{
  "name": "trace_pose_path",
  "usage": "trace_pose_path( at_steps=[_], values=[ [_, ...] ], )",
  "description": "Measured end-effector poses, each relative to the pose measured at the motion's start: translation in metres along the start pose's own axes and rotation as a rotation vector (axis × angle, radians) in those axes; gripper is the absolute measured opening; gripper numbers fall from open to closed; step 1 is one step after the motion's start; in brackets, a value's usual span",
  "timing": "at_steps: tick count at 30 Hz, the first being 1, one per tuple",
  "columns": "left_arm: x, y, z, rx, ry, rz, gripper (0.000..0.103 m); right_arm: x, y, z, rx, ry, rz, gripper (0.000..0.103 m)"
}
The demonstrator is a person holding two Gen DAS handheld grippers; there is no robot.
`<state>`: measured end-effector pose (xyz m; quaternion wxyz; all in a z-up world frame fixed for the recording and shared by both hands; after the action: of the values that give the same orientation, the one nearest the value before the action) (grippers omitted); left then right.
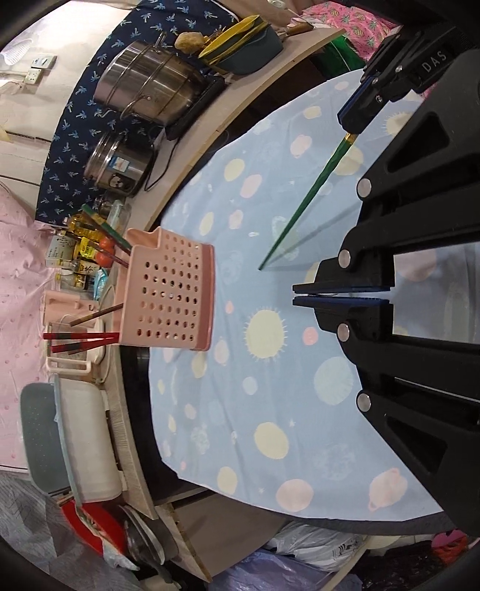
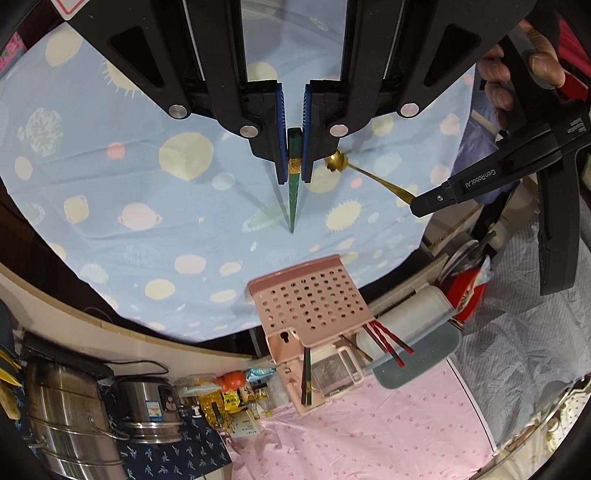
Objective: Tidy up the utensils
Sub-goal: 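Lift the green chopstick and gold spoon and carry them above the pink holder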
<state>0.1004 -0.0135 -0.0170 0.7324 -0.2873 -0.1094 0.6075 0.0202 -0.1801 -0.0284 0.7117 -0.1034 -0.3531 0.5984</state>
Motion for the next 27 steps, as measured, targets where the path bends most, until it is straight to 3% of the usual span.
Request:
trace_pose_path(
  at_steps=[13,27],
  values=[
    [0.001,-0.047,0.031,-0.074,-0.022,-0.018,0.001,0.013,-0.059,0.028,-0.116,-0.032,0.009,0.007],
    [0.0,-0.144,0.068,-0.207,-0.046,-0.053,0.001,0.046,-0.181,0.047,-0.269,-0.061,0.077,0.007]
  ],
)
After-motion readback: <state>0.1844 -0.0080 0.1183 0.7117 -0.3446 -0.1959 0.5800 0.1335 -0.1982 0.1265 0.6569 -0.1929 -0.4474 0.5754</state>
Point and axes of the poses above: each gripper's, at about its wrist camera, not at the fingertips, and z roughly against the way its jaws point, x to its left, y to its underside, the point moved 4 cm from there along -z, roughly the way its jaws point, and after that the axes turned 11 degrees about x, right-handed, at the moved point
